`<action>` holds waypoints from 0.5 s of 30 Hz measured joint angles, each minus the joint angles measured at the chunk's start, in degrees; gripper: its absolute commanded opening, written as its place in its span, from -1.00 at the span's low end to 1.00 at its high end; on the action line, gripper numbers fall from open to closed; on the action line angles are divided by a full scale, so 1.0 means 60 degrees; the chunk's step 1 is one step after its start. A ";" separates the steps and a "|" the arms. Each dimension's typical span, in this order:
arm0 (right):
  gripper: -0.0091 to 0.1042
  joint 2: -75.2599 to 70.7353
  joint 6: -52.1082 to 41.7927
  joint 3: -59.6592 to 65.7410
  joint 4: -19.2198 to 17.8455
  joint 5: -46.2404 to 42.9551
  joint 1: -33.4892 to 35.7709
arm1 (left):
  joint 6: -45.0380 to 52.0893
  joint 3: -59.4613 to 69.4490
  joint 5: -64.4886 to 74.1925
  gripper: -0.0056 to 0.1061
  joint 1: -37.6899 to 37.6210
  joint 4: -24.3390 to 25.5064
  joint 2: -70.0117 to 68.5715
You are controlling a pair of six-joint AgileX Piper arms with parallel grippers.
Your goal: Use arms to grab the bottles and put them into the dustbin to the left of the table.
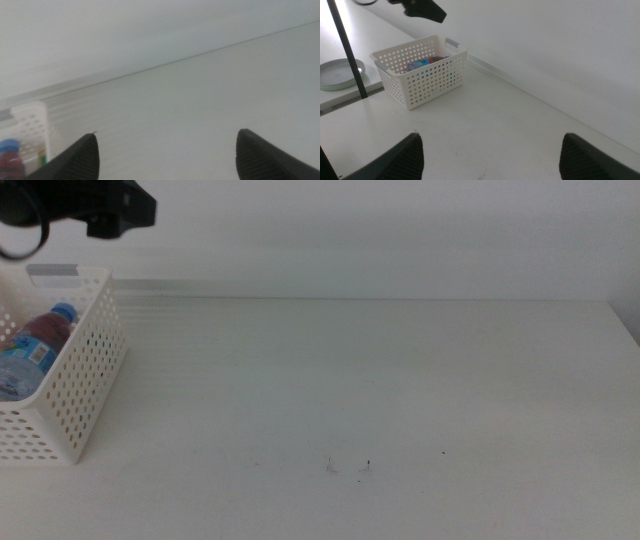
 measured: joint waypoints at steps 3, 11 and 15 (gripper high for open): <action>0.61 0.0000 0.0000 0.0000 0.0000 0.0000 0.0000 | 0.0000 0.0598 -0.0399 0.78 -0.0470 -0.0105 -0.0841; 0.61 0.0000 0.0000 0.0000 0.0000 0.0000 0.0000 | 0.0000 0.2049 -0.1349 0.78 -0.1363 -0.0548 -0.3089; 0.61 0.0000 0.0000 0.0000 0.0000 0.0000 0.0000 | 0.0000 0.2307 -0.1347 0.78 -0.1393 -0.0498 -0.3893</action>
